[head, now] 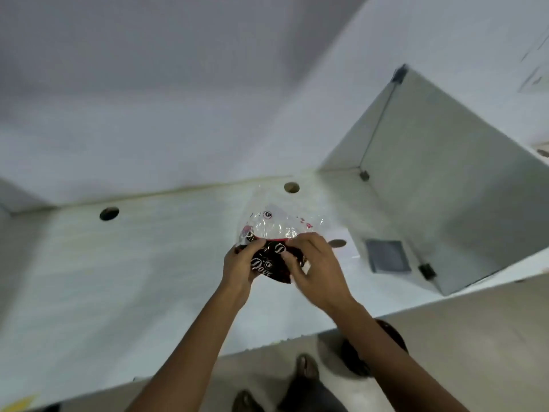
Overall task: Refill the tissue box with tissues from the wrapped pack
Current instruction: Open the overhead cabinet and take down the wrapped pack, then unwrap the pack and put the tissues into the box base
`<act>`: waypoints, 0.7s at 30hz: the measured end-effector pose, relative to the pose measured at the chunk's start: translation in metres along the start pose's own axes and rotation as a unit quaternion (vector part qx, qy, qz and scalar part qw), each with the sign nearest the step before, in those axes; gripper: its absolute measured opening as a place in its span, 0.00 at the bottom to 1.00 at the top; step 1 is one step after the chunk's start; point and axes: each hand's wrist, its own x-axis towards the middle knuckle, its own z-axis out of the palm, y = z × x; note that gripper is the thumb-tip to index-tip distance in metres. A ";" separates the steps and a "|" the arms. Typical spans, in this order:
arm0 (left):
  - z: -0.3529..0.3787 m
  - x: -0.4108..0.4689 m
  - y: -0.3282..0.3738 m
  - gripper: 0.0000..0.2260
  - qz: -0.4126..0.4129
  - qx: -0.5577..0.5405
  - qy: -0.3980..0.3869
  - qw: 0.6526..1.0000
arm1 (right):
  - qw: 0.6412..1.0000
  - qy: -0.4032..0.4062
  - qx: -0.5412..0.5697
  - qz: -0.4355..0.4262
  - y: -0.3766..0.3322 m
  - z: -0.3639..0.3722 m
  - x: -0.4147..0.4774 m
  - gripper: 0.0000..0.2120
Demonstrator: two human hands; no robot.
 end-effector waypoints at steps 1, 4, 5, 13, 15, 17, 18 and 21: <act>-0.016 0.003 -0.010 0.14 -0.021 0.003 0.007 1.000 | 0.999 0.000 0.012 0.053 0.007 0.002 -0.005 0.11; -0.055 0.008 -0.032 0.15 -0.067 0.021 -0.005 0.998 | 0.972 -0.028 0.057 0.227 0.033 0.007 -0.006 0.09; -0.066 0.009 -0.037 0.16 -0.082 0.028 -0.010 0.996 | 0.953 -0.047 0.102 0.283 0.042 0.010 -0.004 0.08; -0.093 0.022 -0.053 0.23 -0.120 0.052 0.010 0.991 | 0.768 -0.234 0.366 0.471 0.082 0.048 0.005 0.05; -0.087 0.031 -0.052 0.23 -0.108 0.062 0.029 0.992 | 0.743 -0.247 0.383 0.490 0.090 0.055 0.010 0.05; -0.080 0.039 -0.052 0.20 -0.097 0.070 0.049 0.992 | 0.734 -0.281 0.381 0.488 0.098 0.059 0.016 0.07; -0.076 0.043 -0.052 0.18 -0.094 0.072 0.059 0.991 | 0.731 -0.306 0.378 0.479 0.103 0.060 0.019 0.09; -0.061 0.053 -0.055 0.19 -0.082 0.094 0.073 0.990 | 0.708 -0.368 0.386 0.462 0.114 0.062 0.029 0.12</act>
